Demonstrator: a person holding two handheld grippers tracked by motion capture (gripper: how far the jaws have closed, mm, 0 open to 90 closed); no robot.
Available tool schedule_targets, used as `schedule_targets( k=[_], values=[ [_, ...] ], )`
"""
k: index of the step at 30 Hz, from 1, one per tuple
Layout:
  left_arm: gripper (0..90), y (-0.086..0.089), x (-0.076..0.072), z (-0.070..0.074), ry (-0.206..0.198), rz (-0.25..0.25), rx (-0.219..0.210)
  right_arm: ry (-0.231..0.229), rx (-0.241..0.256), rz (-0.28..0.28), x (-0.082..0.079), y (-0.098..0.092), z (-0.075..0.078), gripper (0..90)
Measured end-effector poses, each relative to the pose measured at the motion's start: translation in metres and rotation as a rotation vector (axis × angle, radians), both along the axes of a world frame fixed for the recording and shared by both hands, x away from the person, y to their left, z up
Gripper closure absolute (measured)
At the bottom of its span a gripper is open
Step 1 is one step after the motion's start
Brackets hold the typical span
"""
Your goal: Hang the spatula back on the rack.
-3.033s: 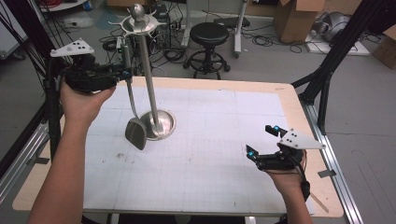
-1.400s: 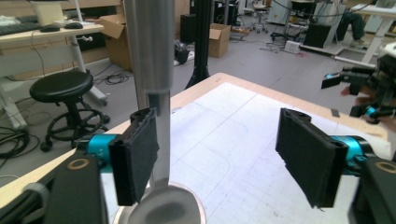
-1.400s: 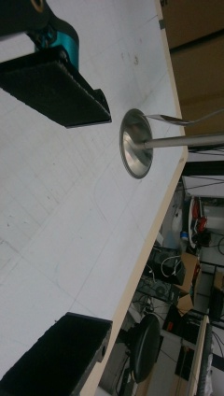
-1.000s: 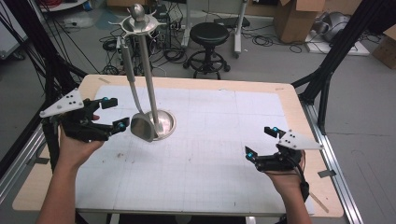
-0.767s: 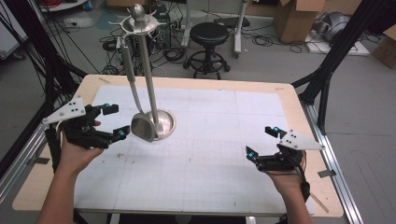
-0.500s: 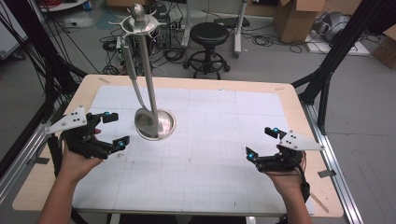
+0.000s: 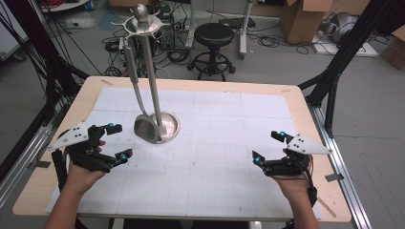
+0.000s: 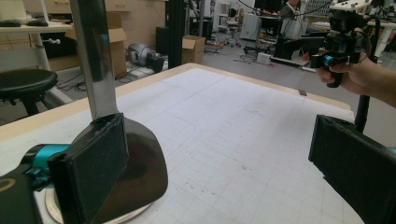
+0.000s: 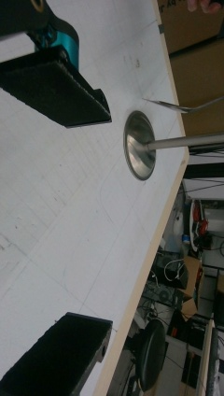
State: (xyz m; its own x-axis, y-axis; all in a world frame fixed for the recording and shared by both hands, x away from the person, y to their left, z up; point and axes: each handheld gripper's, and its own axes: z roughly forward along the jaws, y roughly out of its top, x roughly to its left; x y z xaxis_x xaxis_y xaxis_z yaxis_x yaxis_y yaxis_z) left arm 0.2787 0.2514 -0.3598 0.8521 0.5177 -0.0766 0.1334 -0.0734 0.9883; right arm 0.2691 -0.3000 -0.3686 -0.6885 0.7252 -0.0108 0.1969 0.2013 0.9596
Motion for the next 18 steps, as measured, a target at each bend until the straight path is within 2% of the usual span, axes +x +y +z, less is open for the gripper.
schedule_targets(
  k=[2, 18],
  values=[
    [1.7, 0.0, -0.0004, -0.0009, 0.002, 0.019, 0.0, -0.001, 0.001, 0.0, 0.0006, -0.0001, -0.001, 2.0],
    [1.7, 0.0069, 0.0021, -0.0053, 0.0, 0.042, 0.026, 0.012, -0.003, 0.002, 0.0033, 0.0011, -0.0066, 2.0]
  ],
)
